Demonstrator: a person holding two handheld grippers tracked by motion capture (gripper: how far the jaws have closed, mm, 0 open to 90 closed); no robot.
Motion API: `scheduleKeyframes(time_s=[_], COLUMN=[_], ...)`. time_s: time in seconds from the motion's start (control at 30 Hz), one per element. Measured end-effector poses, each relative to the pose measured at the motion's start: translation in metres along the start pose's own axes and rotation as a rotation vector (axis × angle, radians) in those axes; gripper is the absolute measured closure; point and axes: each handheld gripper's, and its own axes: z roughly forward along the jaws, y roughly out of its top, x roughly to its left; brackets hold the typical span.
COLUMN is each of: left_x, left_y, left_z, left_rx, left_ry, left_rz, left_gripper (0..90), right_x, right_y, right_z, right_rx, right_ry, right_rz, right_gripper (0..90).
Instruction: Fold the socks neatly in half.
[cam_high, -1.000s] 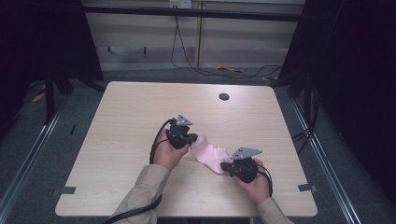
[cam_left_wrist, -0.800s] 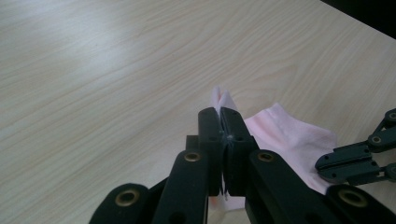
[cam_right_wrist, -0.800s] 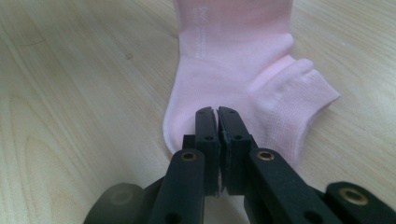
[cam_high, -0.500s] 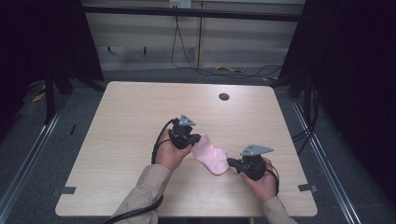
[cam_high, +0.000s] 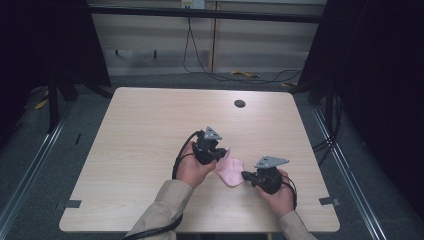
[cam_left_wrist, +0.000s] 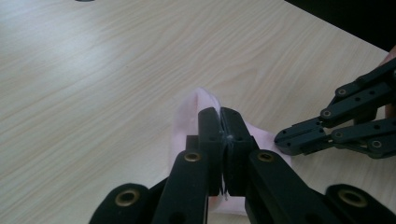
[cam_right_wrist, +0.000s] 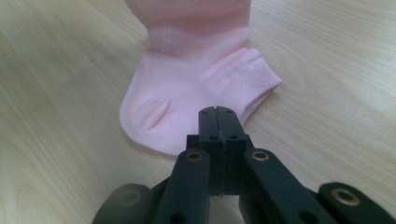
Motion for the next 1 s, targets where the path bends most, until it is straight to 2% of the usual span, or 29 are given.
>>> scheduleKeyframes(time_s=[0.27,0.57,1.0], left_x=[-0.017,-0.029,-0.034], left_y=[-0.002,-0.005,-0.012], left_z=[0.017,0.025,0.034], left_rx=[0.029,0.039,0.060], left_ry=[-0.033,-0.067,-0.078], left_rz=[0.026,0.028,0.040], left_gripper=[88.4,88.4,88.4], right_x=[0.001,0.001,0.001], right_y=[0.000,0.000,0.001], right_z=[0.000,0.001,-0.003], right_rx=[0.001,0.000,-0.018], right_ry=[-0.006,-0.007,-0.018], right_rz=[-0.011,-0.010,-0.005], right_gripper=[90.0,90.0,90.0])
